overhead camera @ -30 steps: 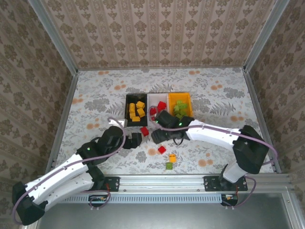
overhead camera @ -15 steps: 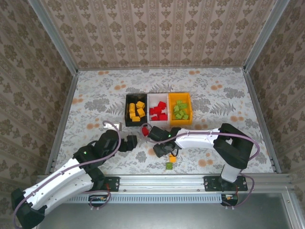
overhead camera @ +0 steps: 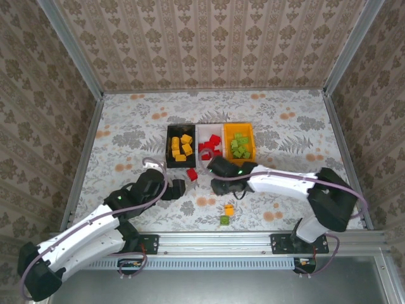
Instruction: Sort the legos into containers by color
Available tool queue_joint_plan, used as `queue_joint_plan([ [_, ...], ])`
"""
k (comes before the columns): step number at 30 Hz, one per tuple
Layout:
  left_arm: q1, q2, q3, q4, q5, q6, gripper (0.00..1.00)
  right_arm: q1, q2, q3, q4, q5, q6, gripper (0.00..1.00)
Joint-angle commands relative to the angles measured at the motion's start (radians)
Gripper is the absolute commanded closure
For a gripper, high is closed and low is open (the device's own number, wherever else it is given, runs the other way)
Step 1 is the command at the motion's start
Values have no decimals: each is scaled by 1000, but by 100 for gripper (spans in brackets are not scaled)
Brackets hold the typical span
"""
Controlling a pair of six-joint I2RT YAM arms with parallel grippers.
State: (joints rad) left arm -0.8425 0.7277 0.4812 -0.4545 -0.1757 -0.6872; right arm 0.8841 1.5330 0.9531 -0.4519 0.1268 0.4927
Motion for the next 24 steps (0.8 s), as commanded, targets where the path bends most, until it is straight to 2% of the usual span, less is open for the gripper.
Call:
queue_joint_plan([
  [1,5,60,57,66,58,63,0,-131,-92,49,-24,30,-30,67],
  [6,4,192,112,121,126,95,0,-326,-17,167,-21,4,-34,66],
  [12,-12,342,151,196,194,132,0,-416,203,360,-55,42,-42,62],
  [14,-31,406,196,169,202,164,0,-431,253,408,-76,33,-43,44],
  [16,-65,476,242,142,205,191,0,-430,258,419,-76,30,-43,32],
  [19,-134,570,285,153,228,227,2,-430,208,369,-41,14,-29,25],
  [24,-286,704,361,166,233,266,1,-430,124,286,-26,23,-27,23],
])
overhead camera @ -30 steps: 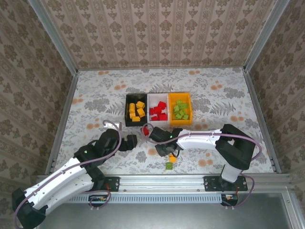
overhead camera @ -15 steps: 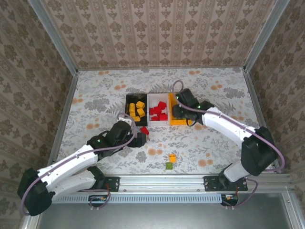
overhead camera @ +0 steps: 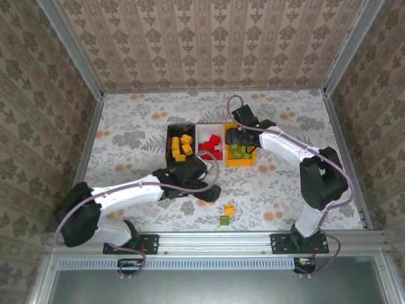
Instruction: Sort the legos into containers by color
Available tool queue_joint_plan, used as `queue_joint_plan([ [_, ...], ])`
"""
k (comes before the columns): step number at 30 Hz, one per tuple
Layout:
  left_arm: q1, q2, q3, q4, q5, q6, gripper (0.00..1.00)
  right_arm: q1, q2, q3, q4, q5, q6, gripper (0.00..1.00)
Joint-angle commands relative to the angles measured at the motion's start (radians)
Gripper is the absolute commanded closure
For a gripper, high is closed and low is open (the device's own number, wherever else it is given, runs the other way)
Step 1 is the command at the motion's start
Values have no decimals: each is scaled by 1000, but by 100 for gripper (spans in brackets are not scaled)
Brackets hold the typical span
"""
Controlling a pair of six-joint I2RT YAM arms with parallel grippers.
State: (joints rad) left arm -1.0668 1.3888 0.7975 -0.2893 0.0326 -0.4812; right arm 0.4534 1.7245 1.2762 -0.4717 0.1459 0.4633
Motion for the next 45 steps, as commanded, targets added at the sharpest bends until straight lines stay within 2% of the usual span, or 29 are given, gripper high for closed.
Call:
queue_joint_plan([
  [1,-93,64,61,0,19,70,0,1,-83,-56,-2,7,1,23],
  [8,-224,210,138,-57,-9,95,7,0,-147,-130,16,18,8,22],
  [15,-267,255,103,-32,4,75,12,-10,-170,-131,14,24,10,21],
  [19,-321,307,107,-40,-30,91,16,-21,-173,-125,14,23,9,21],
  [23,-321,312,90,-29,-56,89,22,-27,-178,-131,18,17,17,20],
  [32,-320,309,74,-13,-73,91,48,-33,-178,-140,28,21,26,20],
  [39,-317,282,68,-43,-112,88,57,-34,-183,-130,25,23,36,21],
  [45,-295,195,44,-74,-174,84,60,-36,-214,-129,21,37,46,21],
])
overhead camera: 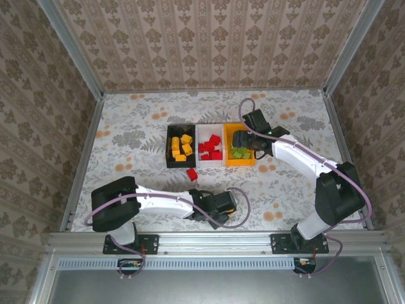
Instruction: Sort the legos into containers by color
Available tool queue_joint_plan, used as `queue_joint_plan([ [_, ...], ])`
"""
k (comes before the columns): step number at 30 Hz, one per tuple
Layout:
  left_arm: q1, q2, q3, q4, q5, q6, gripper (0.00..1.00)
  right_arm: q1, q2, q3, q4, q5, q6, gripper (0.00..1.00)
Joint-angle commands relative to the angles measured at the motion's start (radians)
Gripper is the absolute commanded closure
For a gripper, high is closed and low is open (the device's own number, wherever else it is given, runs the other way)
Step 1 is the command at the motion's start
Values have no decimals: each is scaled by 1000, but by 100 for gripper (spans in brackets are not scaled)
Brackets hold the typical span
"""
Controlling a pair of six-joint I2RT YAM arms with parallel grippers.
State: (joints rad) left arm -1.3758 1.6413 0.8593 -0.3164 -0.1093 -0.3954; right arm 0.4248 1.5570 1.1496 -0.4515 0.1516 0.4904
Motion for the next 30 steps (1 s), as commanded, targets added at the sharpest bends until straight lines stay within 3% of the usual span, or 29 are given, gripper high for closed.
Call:
queue_joint_plan([
  [1,20,-74,-18,-51,-40,3,60,-10,-55,-4,0,34,22,20],
  [11,100,-188,-4,-105,-56,40,65,-26,-126,-53,-1,44,52,21],
  [17,193,-180,83,-88,-26,98,66,-42,-209,-143,10,46,86,20],
  [30,399,154,549,-45,62,279,68,-68,-400,-299,-15,61,111,20],
])
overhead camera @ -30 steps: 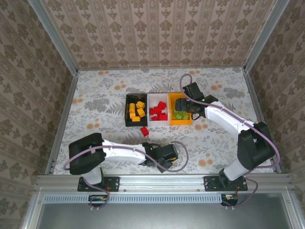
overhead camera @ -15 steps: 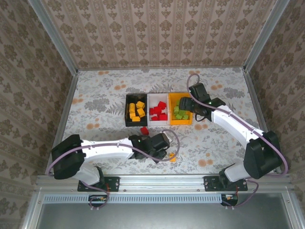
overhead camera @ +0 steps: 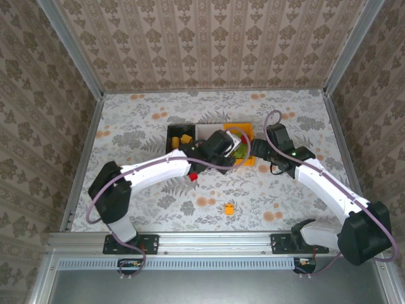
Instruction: Sort the legos into containers by color
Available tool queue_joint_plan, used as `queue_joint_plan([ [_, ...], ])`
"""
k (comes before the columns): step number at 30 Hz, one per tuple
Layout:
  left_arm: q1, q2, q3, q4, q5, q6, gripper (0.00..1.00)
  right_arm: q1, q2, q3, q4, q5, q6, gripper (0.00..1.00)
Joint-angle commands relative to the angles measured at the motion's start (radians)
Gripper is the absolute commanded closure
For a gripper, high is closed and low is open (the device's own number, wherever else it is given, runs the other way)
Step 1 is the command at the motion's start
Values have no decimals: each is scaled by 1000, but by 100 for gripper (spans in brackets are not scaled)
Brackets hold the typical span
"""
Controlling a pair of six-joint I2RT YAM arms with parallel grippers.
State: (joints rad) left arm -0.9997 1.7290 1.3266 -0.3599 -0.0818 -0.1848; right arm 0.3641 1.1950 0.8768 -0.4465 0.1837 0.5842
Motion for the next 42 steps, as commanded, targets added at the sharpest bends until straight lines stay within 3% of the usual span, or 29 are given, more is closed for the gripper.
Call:
queue_joint_plan([
  [1,29,101,126,-9,38,74,68,-10,-45,-31,-22,33,17,20],
  [8,70,311,363,-42,60,61,70,-14,-94,-68,-32,36,13,20],
  [15,78,365,459,-57,69,54,69,-15,-114,-69,-46,37,-3,20],
  [20,78,364,456,-58,76,45,47,-18,-105,-57,-32,35,1,19],
  [25,74,343,431,-45,85,32,39,-23,-92,-24,-36,33,-6,20],
  [30,74,232,310,33,79,-15,35,-25,-34,34,-15,-38,-37,26],
  [36,117,-34,-24,218,95,-171,25,-18,116,141,2,-104,-73,41],
  [42,98,-290,-263,247,102,-241,14,48,347,315,-42,-54,-131,55],
])
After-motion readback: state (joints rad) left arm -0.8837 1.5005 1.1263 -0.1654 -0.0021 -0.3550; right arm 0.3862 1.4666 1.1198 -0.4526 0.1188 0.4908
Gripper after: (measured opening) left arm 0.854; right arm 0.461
